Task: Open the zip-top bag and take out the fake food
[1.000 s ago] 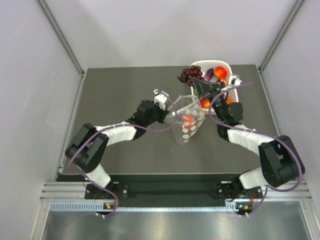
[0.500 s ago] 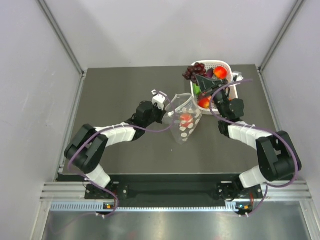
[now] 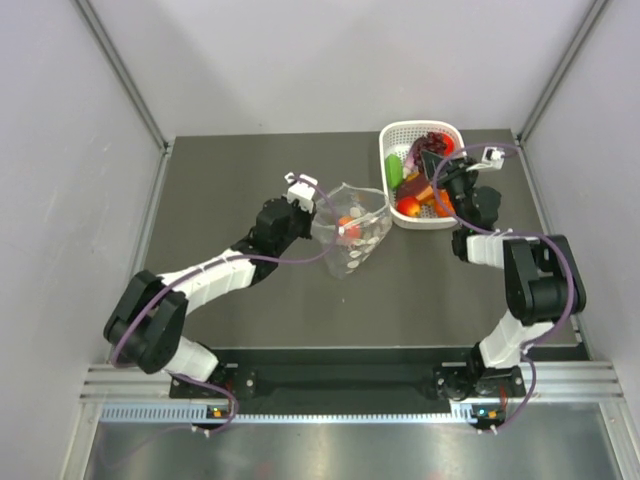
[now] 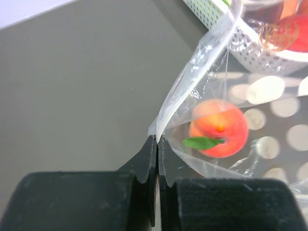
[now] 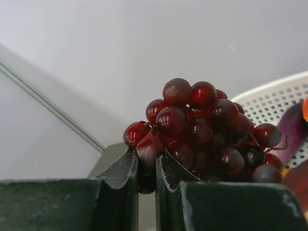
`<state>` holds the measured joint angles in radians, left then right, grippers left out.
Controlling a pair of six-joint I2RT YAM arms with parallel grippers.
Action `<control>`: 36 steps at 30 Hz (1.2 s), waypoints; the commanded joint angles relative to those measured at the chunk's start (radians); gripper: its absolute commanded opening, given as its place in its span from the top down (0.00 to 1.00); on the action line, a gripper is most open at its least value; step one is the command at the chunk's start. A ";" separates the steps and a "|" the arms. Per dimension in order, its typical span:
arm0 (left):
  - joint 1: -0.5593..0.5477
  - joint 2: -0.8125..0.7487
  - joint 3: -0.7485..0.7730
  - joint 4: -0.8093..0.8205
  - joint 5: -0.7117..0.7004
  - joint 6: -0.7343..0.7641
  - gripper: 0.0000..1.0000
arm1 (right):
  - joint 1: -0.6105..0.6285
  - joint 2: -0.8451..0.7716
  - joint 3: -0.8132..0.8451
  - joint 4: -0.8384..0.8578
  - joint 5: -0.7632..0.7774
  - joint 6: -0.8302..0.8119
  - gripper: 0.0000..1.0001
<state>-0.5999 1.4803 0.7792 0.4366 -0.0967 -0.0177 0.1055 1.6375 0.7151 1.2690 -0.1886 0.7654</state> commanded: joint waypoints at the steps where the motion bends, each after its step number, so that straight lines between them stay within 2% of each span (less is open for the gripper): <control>1: 0.005 -0.090 0.075 -0.060 -0.020 0.044 1.00 | -0.038 0.073 0.076 0.316 -0.028 0.020 1.00; 8: 0.003 -0.117 0.176 -0.148 -0.001 0.093 1.00 | -0.046 0.111 0.118 0.149 0.038 -0.095 0.99; 10: 0.005 -0.092 0.244 -0.179 0.002 0.102 1.00 | -0.046 0.104 0.138 0.081 0.052 -0.135 0.89; 11: 0.003 -0.081 0.265 -0.200 0.006 0.108 1.00 | -0.046 0.098 0.142 0.028 0.066 -0.147 0.83; 12: 0.003 -0.062 0.302 -0.214 0.011 0.110 1.00 | -0.046 0.096 0.147 0.007 0.075 -0.155 0.62; 14: 0.003 -0.038 0.331 -0.239 0.037 0.114 1.00 | -0.046 0.087 0.146 -0.029 0.109 -0.179 0.45; 15: 0.003 -0.016 0.341 -0.236 0.046 0.116 1.00 | -0.047 0.085 0.142 -0.057 0.121 -0.187 0.27; 17: 0.003 0.009 0.344 -0.233 0.043 0.121 1.00 | -0.050 0.088 0.153 -0.092 0.130 -0.196 0.07; 25: 0.003 0.061 0.321 -0.197 0.057 0.105 1.00 | -0.049 0.058 0.129 -0.108 0.129 -0.212 0.05; 31: 0.002 0.064 0.262 -0.134 0.087 0.076 1.00 | -0.029 -0.089 0.004 -0.060 0.127 -0.268 0.06; 36: 0.003 0.067 0.255 -0.125 0.092 0.067 1.00 | 0.046 -0.224 -0.051 -0.083 0.008 -0.357 0.08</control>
<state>-0.5999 1.5600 1.0512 0.2367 -0.0246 0.0681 0.0994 1.5028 0.6804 1.1362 -0.0917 0.4885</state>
